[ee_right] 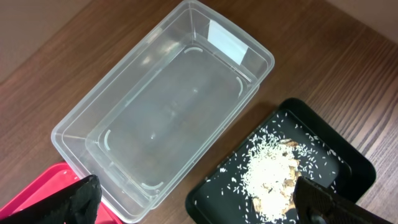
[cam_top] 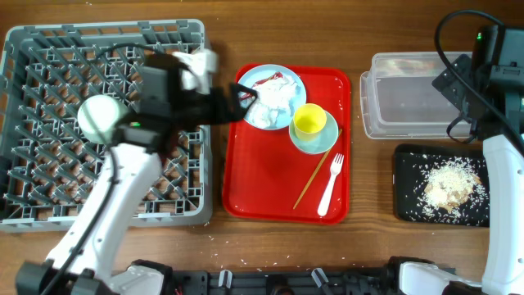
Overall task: Sort waste into correct bins and load items into the dishwasher rack
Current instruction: 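Carry the green bowl into the dish rack and set it down, then grasp the white tissue on the plate with the right gripper, drop in bin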
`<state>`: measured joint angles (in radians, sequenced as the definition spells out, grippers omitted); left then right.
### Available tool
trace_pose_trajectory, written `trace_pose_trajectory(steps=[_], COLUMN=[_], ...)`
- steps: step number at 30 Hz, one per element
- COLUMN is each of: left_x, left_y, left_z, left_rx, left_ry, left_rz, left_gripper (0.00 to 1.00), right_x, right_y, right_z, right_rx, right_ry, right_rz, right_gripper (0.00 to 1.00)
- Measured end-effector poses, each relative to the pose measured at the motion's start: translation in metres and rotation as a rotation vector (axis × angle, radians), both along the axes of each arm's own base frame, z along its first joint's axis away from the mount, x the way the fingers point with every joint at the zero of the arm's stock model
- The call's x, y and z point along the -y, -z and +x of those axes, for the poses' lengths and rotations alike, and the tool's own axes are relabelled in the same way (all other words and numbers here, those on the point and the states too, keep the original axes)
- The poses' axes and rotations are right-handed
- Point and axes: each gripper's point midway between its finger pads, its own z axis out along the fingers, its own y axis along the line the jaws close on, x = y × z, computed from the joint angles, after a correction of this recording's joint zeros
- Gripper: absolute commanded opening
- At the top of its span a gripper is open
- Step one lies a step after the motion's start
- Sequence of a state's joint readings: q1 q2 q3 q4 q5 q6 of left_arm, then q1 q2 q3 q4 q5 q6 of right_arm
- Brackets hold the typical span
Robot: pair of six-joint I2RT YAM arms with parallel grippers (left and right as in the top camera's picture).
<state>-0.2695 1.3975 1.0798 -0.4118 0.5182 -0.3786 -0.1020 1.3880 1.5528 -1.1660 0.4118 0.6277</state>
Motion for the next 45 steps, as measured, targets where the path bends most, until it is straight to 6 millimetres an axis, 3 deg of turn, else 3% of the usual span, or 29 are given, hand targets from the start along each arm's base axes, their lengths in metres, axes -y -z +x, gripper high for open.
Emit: trace_pose_trajectory(steps=[2, 3, 5, 6, 7, 11, 14, 16, 19, 21, 22, 23, 24, 27, 28, 29, 32, 35, 37, 39, 42, 45], left_x=[0.016, 0.009, -0.020, -0.053, -0.107, -0.238, -0.274, -0.288, -0.305, -0.306, -0.306, -0.305, -0.305, -0.305, -0.305, -0.305, -0.305, -0.305, -0.305, -0.305, -0.305, -0.305], left_y=[0.022, 0.039, 0.050, 0.057, 0.060, 0.069, 0.071, 0.071, 0.062, 0.059, 0.059, 0.058, 0.058, 0.059, 0.059, 0.059, 0.059, 0.059, 0.059, 0.059, 0.059, 0.059], left_z=[-0.002, -0.004, 0.000, 0.004, 0.014, 0.004, -0.004, -0.007, 0.002, 0.006, 0.006, 0.007, 0.006, 0.006, 0.006, 0.006, 0.006, 0.006, 0.006, 0.006, 0.006, 0.006], left_rx=[-0.001, -0.016, -0.044, -0.081, -0.119, -0.274, -0.318, -0.328, -0.271, -0.250, -0.249, -0.248, -0.249, -0.253, -0.253, -0.253, -0.253, -0.253, -0.253, -0.253, -0.253, -0.253], left_ry=[-0.016, -0.083, -0.218, -0.330, -0.498, -0.847, -0.939, -0.976, -1.023, -1.028, -1.027, -1.025, -1.024, -1.023, -1.023, -1.023, -1.023, -1.023, -1.023, -1.023, -1.023, -1.023], left_rz=[0.120, 0.242, 0.352, 0.416, 0.464, 0.465, 0.397, 0.377, 0.347, 0.338, 0.336, 0.333, 0.333, 0.334, 0.334, 0.334, 0.334, 0.334, 0.333, 0.333, 0.333, 0.334], left_gripper=[0.98, 1.00, 1.00, 1.00, 1.00, 1.00, 1.00, 1.00, 1.00, 1.00, 1.00, 1.00, 1.00, 1.00, 1.00, 1.00, 1.00, 1.00, 1.00, 1.00, 1.00, 1.00], right_x=[0.000, 0.000, 0.000, 0.000, 0.000, 0.000, 0.004, 0.003, -0.030, -0.075, -0.102, -0.152, -0.195, -0.299, -0.330, -0.348, -0.385, -0.417, -0.444, -0.443, -0.424, -0.408], right_y=[0.000, 0.000, 0.000, 0.000, 0.000, -0.001, -0.021, -0.024, -0.020, -0.030, -0.038, -0.044, -0.037, 0.029, 0.060, 0.083, 0.137, 0.139, 0.153, 0.171, 0.207, 0.212], right_z=[0.000, 0.000, 0.000, 0.000, 0.000, 0.001, 0.028, 0.033, 0.048, 0.070, 0.081, 0.097, 0.100, 0.095, 0.089, 0.083, 0.065, 0.080, 0.087, 0.094, 0.106, 0.111], right_rx=[0.000, 0.001, 0.001, 0.000, 0.000, 0.006, 0.152, 0.176, 0.220, 0.308, 0.347, 0.378, 0.357, 0.158, 0.074, 0.010, -0.150, -0.064, -0.018, -0.036, -0.112, -0.141], right_ry=[0.000, 0.000, 0.000, 0.000, 0.000, 0.000, 0.004, -0.001, -0.131, -0.321, -0.448, -0.671, -0.825, -1.084, -1.156, -1.215, -1.346, -1.385, -1.409, -1.392, -1.301, -1.256], right_rz=[0.000, 0.000, 0.000, 0.000, 0.000, -0.001, -0.021, -0.015, 0.153, 0.334, 0.388, 0.418, 0.437, 0.352, 0.295, 0.241, 0.091, -0.001, -0.025, -0.044, -0.139, -0.179], right_gripper=[1.00, 1.00, 1.00, 1.00, 1.00, 1.00, 1.00, 1.00, 1.00, 1.00, 0.99, 0.99, 0.99, 1.00, 1.00, 0.99, 0.99, 0.99, 0.96, 0.91, 0.89, 0.84])
